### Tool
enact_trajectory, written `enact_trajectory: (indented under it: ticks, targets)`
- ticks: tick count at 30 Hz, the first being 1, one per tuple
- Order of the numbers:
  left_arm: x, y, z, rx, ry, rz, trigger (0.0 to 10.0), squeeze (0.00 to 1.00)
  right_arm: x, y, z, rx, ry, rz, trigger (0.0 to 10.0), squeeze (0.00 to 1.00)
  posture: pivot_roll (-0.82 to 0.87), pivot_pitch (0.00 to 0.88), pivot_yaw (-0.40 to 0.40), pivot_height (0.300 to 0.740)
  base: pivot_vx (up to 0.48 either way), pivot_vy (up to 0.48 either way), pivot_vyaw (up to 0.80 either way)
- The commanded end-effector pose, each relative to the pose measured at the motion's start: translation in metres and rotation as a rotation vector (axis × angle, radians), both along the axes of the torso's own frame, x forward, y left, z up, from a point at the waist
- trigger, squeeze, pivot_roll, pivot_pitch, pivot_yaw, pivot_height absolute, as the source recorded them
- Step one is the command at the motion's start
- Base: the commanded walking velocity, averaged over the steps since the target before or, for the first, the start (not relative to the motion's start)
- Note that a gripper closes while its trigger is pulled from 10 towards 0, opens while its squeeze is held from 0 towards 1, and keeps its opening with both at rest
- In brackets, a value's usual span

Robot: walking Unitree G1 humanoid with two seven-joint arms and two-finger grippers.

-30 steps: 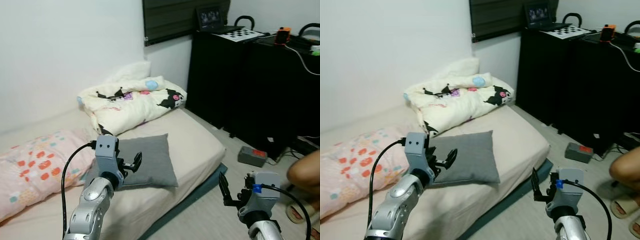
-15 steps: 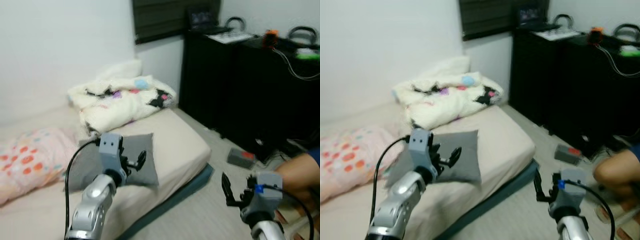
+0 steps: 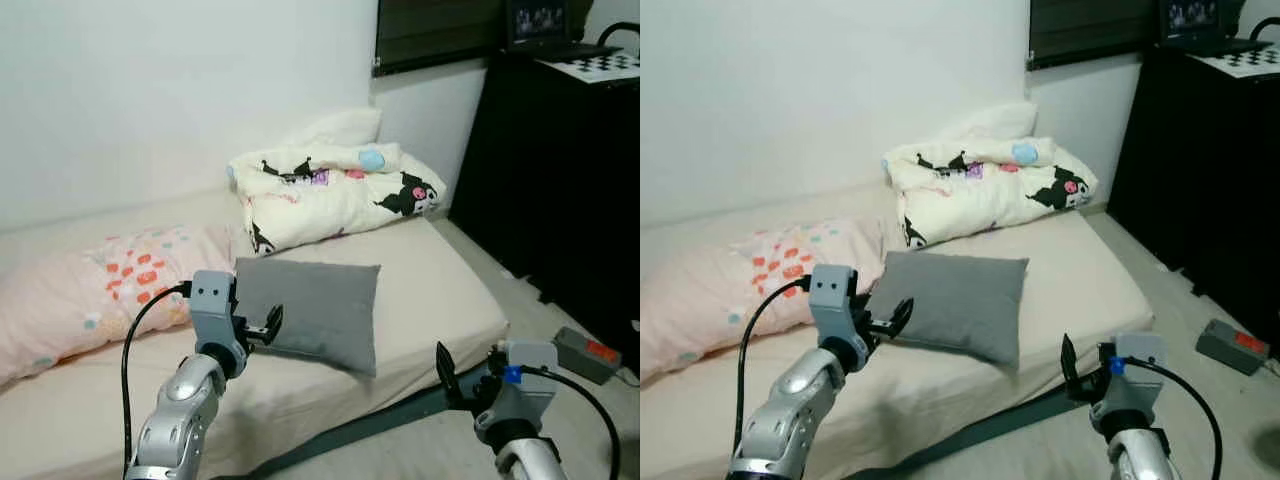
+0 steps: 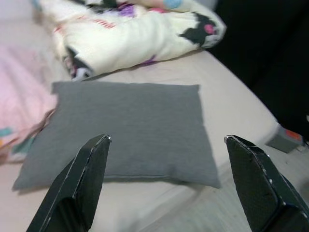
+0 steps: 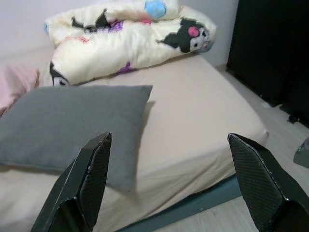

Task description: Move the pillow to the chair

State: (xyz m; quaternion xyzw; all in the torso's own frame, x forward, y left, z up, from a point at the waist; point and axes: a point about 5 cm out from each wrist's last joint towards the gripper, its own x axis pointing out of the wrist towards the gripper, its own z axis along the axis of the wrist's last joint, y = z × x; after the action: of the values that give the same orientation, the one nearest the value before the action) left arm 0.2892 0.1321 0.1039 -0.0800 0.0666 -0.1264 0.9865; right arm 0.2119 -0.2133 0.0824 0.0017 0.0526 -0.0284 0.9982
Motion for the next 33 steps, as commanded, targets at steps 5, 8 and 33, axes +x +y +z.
enact_trajectory:
  ticks: [5, 8, 33]
  targets:
    - [-0.0019, 0.0031, -0.0049, -0.002, 0.023, 0.004, 10.0, 0.00, -0.0003, 0.0025, -0.0016, 0.009, 0.010, 0.008, 10.0, 0.00, -0.09, 0.005, 0.016, 0.740, 0.000, 0.000, 0.52]
    - [-0.0018, 0.0030, -0.0050, -0.001, 0.025, 0.002, 10.0, 0.00, -0.0003, 0.0027, -0.0017, 0.012, 0.011, 0.008, 10.0, 0.00, -0.09, 0.005, 0.018, 0.740, 0.000, 0.000, 0.80]
    - [-0.0005, 0.0041, -0.0048, 0.006, 0.024, -0.006, 10.0, 0.00, 0.0011, 0.0034, -0.0005, 0.031, -0.001, -0.001, 10.0, 0.00, -0.08, 0.015, 0.021, 0.740, 0.000, -0.126, 0.22]
